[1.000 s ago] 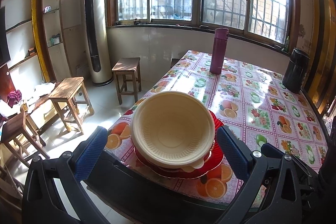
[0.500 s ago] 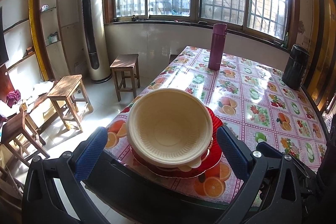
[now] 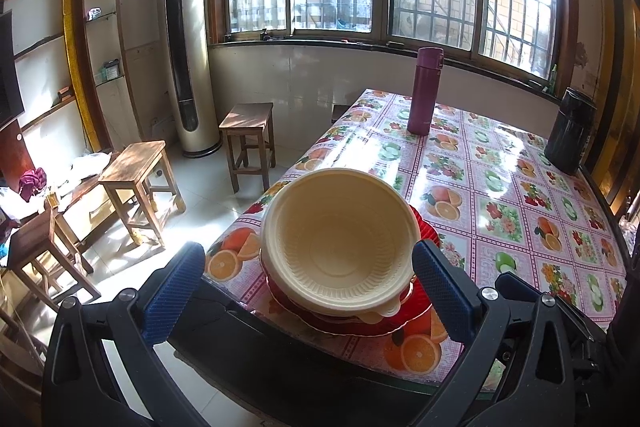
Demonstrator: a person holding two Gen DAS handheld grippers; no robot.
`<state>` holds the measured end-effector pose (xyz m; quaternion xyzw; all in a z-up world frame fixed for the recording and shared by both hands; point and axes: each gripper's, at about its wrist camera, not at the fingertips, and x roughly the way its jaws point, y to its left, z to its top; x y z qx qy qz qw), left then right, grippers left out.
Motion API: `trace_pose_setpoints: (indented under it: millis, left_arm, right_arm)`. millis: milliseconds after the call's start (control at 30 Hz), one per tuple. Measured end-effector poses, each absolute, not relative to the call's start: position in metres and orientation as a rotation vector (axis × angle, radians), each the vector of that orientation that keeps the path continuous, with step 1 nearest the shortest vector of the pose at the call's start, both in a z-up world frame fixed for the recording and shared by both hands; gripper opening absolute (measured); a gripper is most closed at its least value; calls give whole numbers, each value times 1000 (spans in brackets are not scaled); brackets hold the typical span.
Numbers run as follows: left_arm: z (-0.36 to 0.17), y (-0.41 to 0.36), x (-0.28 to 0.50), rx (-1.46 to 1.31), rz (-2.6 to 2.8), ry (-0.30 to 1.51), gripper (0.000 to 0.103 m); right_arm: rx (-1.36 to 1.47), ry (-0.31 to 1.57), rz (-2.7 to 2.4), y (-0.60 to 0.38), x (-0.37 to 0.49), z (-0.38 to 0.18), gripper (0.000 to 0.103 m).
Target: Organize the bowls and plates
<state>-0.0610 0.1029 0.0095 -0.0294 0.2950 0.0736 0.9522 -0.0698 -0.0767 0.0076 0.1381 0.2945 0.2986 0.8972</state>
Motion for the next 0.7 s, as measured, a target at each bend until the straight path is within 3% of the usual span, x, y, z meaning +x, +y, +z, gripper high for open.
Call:
trace_pose_setpoints:
  millis: [700]
  left_arm:
    - [11, 127, -70, -100, 185, 544, 103]
  right_arm:
    - [231, 617, 631, -54, -69, 9, 76]
